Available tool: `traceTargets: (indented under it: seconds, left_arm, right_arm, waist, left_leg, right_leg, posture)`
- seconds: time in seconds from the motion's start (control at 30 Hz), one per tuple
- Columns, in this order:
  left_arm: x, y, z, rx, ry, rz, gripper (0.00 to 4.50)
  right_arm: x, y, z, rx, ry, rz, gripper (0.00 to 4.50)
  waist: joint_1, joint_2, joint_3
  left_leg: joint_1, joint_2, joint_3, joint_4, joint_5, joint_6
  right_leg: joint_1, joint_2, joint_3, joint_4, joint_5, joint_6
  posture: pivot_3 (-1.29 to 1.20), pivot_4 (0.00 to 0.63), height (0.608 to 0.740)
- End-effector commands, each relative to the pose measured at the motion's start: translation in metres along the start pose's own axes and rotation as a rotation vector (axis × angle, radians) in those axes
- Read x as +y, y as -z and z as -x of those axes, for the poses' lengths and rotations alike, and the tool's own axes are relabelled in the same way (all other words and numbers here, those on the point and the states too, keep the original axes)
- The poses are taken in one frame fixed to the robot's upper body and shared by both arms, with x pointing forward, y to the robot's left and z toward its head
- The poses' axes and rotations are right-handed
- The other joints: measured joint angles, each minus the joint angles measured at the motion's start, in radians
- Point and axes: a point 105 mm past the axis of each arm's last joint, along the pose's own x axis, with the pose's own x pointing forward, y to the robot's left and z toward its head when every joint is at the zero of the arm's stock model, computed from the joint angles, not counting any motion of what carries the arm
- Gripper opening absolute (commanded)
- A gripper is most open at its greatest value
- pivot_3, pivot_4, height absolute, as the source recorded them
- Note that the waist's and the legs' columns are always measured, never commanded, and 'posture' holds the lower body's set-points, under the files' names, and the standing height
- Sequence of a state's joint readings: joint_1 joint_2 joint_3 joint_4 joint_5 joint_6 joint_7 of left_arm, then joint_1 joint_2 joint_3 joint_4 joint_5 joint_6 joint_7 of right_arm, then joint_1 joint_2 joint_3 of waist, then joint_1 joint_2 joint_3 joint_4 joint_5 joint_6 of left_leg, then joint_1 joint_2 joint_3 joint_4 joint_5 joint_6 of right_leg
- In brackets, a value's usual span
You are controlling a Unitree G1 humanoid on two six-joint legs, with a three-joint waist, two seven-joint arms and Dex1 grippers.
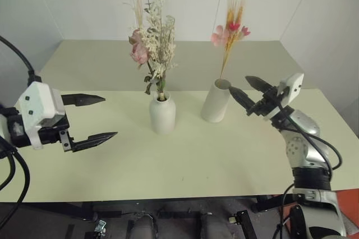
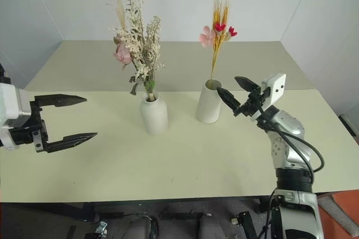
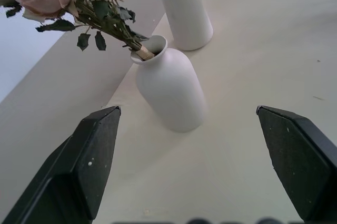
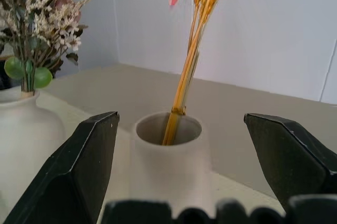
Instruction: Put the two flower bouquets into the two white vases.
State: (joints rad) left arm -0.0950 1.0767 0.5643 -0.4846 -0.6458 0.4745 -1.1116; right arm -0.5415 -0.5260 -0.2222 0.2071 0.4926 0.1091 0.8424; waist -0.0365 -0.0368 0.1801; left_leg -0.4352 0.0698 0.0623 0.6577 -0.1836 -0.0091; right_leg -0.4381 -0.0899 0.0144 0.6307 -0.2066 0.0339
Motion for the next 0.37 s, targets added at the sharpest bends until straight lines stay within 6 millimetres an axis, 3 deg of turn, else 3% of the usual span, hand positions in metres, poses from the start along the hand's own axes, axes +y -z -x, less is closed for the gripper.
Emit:
traceTargets:
  seconds: [0.03,0.2,0.37]
  left_arm:
    - [0.003,-0.009,0.001,-0.026,-0.021,-0.035,4.50]
    - [0.003,-0.008,0.002,-0.019,-0.034,-0.039,4.50]
    - [0.003,-0.007,0.004,-0.011,-0.046,-0.036,4.50]
  right_arm:
    - [-0.015,-0.022,0.019,0.007,-0.022,0.121,4.47]
    - [-0.030,-0.021,0.055,0.206,-0.123,0.225,4.47]
    - [-0.045,-0.023,0.080,0.383,-0.192,0.326,4.47]
  waist:
    - [0.000,0.000,0.000]
    - [0.008,0.000,0.000]
    - [0.009,0.000,0.000]
  left_leg:
    - [0.000,0.000,0.000,0.000,0.000,0.000]
    - [0.000,0.000,0.000,0.000,0.000,0.000]
    - [0.004,0.000,0.001,0.000,0.000,0.000]
  right_leg:
    - [0.000,0.000,0.000,0.000,0.000,0.000]
    - [0.001,0.000,0.000,-0.001,0.000,0.000]
    - [0.002,0.000,0.001,-0.001,-0.003,0.004]
  posture:
    - [0.00,0.150,0.740]
    - [0.00,0.150,0.740]
    - [0.00,0.150,0.740]
